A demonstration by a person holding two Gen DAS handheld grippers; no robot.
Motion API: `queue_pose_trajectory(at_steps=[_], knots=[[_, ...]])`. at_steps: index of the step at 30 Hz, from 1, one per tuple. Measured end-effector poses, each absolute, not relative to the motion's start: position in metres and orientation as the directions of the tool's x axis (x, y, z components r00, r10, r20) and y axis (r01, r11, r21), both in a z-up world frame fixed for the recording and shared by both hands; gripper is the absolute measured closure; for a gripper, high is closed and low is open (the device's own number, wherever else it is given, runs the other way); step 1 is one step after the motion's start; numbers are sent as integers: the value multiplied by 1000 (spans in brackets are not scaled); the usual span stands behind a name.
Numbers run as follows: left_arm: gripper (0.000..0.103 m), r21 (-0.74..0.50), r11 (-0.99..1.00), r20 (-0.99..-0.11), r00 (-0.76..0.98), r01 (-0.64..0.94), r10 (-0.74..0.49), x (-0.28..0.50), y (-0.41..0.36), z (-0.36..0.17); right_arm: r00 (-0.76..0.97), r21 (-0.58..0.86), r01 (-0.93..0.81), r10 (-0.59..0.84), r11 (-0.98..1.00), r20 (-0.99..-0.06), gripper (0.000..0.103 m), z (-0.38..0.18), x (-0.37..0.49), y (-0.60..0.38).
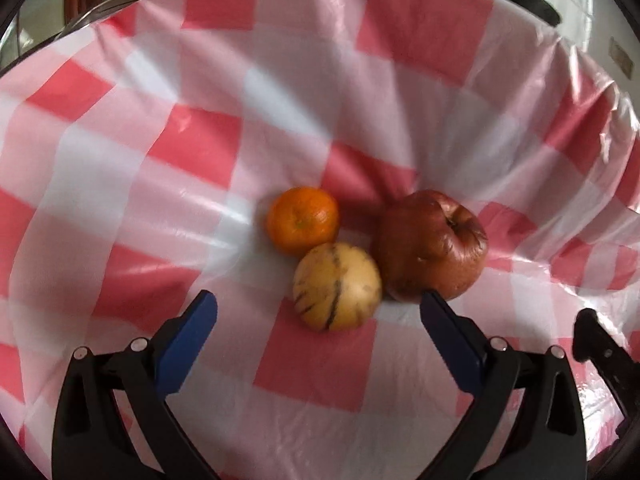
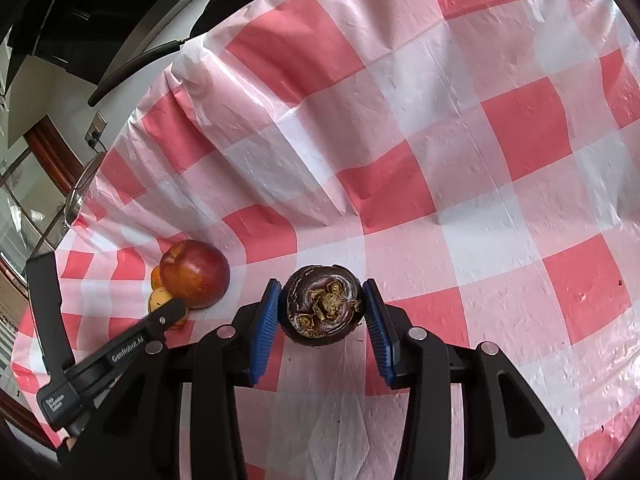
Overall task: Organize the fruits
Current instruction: 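Close the right tool on a dark mangosteen, then close the left tool on the striped yellow melon, then carry the melon and mangosteen in both tools over to the white box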
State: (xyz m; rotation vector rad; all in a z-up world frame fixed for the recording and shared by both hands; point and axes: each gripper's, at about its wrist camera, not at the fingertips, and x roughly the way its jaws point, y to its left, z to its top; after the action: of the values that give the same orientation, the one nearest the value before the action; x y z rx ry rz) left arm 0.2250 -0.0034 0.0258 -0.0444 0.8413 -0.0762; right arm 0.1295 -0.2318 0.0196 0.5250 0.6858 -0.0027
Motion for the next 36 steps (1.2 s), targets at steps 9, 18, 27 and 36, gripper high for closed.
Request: queue_pose_trajectory(at_steps=[9, 18, 27, 36], knots=[[5, 56, 991, -749, 661, 124, -40, 217, -27, 23, 780, 454, 160, 170, 876, -603, 61, 21, 131, -230], [33, 12, 990, -793, 605, 142, -78, 237, -25, 14, 779, 448, 159, 167, 880, -604, 61, 20, 131, -229], [59, 4, 991, -778, 623, 131, -79, 236, -19, 21, 778, 442, 148, 172, 885, -604, 61, 20, 132, -227], [59, 31, 992, -756, 652, 122, -57, 204, -32, 24, 790, 476, 112, 212, 872, -575, 61, 20, 131, -229]])
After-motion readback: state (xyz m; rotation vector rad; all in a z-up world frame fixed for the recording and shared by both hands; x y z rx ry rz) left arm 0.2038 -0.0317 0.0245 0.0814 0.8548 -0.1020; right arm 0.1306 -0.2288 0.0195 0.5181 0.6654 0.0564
